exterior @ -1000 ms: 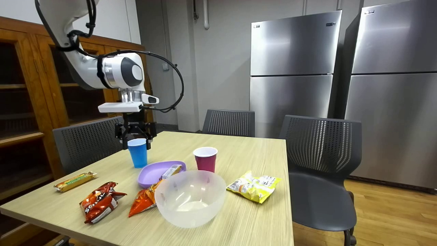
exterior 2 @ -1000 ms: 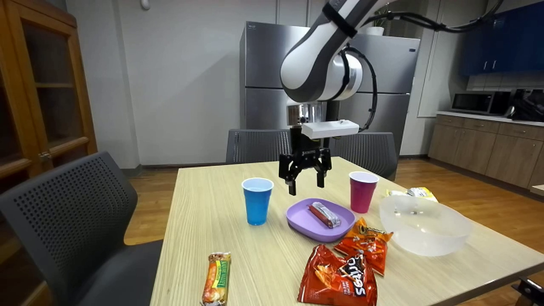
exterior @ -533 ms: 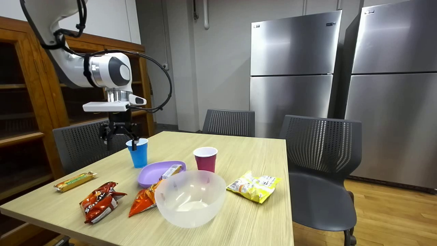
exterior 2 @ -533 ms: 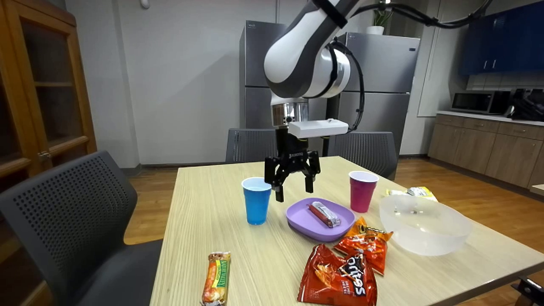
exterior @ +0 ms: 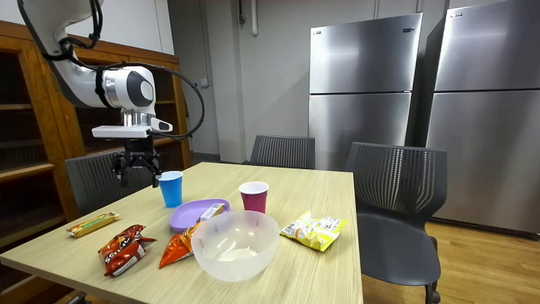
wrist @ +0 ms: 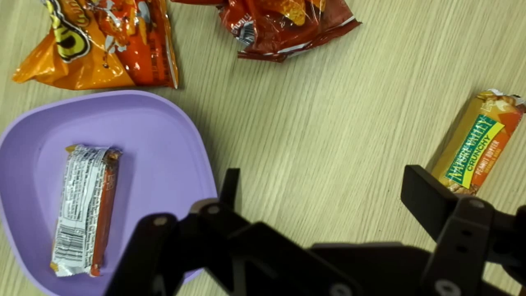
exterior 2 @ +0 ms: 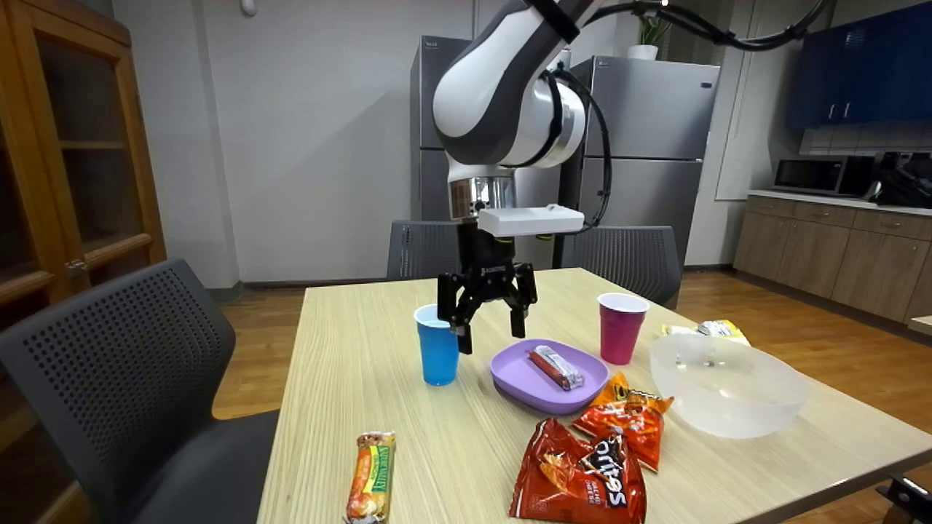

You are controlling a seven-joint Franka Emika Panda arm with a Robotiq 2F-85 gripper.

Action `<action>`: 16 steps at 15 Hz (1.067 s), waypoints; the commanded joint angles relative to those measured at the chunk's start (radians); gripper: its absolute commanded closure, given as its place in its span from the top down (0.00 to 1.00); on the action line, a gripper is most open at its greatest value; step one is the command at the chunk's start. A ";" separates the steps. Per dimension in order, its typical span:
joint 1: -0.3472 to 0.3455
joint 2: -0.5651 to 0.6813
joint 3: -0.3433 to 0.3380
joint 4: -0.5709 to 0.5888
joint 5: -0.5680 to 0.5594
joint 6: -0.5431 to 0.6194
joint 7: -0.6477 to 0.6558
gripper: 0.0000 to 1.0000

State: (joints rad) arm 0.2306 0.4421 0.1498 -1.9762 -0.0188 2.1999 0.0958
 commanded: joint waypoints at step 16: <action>0.082 0.078 0.018 0.083 -0.009 -0.025 0.057 1.00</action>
State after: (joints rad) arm 0.2861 0.4890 0.1546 -1.9481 -0.0203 2.1986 0.1104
